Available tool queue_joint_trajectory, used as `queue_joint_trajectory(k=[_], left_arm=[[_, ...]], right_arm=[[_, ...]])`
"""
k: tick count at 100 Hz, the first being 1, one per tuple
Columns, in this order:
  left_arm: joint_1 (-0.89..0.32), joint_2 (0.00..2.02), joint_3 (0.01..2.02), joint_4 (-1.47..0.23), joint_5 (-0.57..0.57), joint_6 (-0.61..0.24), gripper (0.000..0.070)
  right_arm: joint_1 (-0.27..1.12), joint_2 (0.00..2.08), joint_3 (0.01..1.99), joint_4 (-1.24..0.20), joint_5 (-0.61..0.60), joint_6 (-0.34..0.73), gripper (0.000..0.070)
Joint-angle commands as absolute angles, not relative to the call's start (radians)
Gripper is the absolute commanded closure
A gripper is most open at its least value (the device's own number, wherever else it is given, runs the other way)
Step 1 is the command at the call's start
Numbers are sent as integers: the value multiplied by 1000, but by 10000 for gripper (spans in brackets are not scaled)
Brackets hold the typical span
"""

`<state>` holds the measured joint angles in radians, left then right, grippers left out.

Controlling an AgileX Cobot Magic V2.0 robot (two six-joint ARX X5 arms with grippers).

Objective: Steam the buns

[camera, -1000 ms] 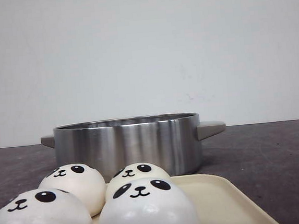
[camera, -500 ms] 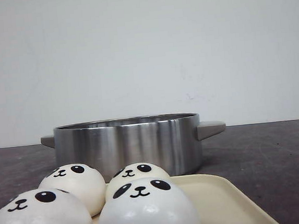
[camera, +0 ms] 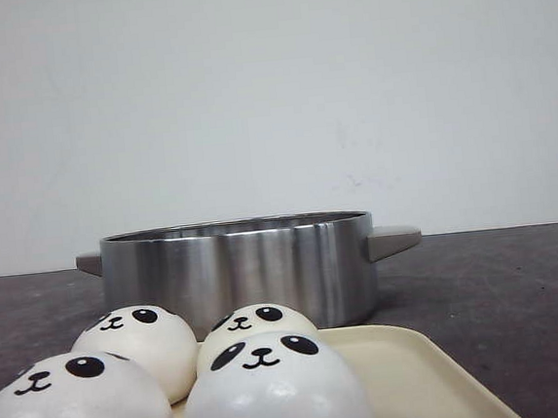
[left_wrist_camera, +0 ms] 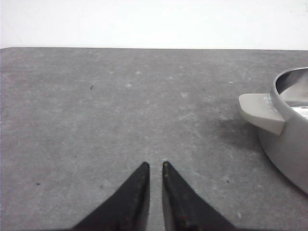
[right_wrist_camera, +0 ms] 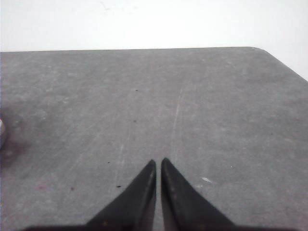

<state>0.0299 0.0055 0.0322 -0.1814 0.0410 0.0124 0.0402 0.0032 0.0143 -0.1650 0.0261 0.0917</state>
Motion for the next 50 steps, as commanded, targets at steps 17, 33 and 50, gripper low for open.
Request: queue_joint_trajectory(k=[17,33,50], left_arm=[[32,7,14,-184,-4,107,700],[32,7,14,-179,4,51,700],[32,7,14,-179,9,-278,700]], right_arm=[[44,4,12,-157,25,159,689],[44,4,12,-156,25,159,689],[44,4,13,-140,13,216,689]])
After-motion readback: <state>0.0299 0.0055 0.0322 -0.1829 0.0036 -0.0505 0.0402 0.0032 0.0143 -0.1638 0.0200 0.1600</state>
